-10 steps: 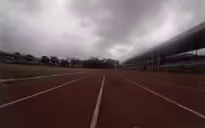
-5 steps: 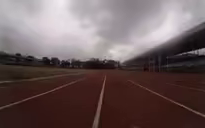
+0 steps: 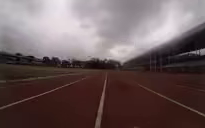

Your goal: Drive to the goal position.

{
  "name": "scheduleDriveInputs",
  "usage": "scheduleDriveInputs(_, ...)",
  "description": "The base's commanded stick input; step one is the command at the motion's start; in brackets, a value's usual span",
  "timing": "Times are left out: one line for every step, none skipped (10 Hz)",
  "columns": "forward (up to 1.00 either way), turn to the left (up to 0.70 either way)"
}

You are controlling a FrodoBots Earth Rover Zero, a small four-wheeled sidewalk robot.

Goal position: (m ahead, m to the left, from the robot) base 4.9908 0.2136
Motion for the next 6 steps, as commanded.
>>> scheduleDriveInputs(0.7, -0.35)
scheduleDriveInputs(0.7, -0.35)
scheduleDriveInputs(0.7, -0.35)
scheduleDriveInputs(0.7, -0.35)
scheduleDriveInputs(0.7, -0.35)
scheduleDriveInputs(0.7, 0.0)
